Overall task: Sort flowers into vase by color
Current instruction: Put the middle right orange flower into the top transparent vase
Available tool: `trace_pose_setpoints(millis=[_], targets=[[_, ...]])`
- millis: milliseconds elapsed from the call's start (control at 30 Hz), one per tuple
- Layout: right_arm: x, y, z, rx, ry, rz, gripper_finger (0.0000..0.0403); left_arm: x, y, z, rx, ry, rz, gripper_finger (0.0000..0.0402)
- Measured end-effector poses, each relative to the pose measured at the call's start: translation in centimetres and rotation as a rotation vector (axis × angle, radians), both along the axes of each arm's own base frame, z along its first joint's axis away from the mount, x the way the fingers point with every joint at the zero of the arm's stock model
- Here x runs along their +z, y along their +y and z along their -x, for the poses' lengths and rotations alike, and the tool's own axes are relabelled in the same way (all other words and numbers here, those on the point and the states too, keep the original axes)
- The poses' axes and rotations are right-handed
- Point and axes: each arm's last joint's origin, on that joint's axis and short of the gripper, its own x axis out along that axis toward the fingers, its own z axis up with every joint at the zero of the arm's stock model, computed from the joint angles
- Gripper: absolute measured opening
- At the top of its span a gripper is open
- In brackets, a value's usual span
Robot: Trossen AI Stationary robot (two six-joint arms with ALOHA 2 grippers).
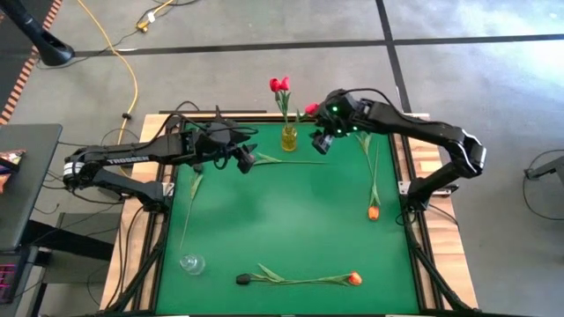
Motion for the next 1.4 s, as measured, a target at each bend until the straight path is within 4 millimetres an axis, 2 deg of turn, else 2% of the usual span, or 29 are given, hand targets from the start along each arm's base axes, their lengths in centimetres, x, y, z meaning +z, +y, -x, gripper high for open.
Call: trace_pose_setpoints(millis=[100, 233, 367, 500, 633, 800, 867, 1000, 1267, 1400], targets=[[1.0, 1.1, 1.1, -0.007, -0.007, -0.024, 0.0244, 0.0, -0.1, 0.0, -0.049, 0.012, -0.004, 0.0159], [2.5, 3.1, 3.5, -0.04, 0.009, -0.093, 0.0244, -0.2, -0.2, -0.3, -0.115, 0.008, 0.032, 0.0159], [2.9, 5.2, 6.0, -0.119, 0.093, -0.217, 0.0244, -0.8, -0.3, -0.9, -0.18, 0.029, 0.051, 0.0159], [0.7, 6.7, 7.8, -0.264, 0.225, -0.279, 0.0244, -1.2, -0.2, -1.5, -0.202, 0.03, 0.061, 0.0159], [-2.5, 7.7, 9.2, -0.332, 0.315, -0.352, 0.0244, -1.3, -0.3, -1.7, -0.213, 0.03, 0.067, 0.0159], [-5.2, 9.5, 11.0, -0.375, 0.404, -0.429, 0.0244, -1.5, -0.5, -1.9, -0.264, 0.038, 0.07, 0.0159], [-6.1, 10.1, 11.4, -0.279, 0.47, -0.388, 0.0244, -1.6, -0.4, -2.1, -0.263, 0.032, 0.068, 0.0159], [-7.8, 10.7, 11.8, 0.061, 0.607, -0.24, 0.0244, -1.4, -0.3, -2.5, -0.264, -0.001, 0.056, 0.0159], [-10.9, 11.0, 11.7, 0.976, 0.852, 0.101, 0.0244, -1.4, -0.3, -3.0, -0.255, -0.047, 0.094, 0.0159], [-12.8, 10.8, 12.0, 1.201, 0.956, 0.171, 0.0244, -1.6, -0.3, -3.0, -0.24, -0.049, 0.124, 0.0159]])
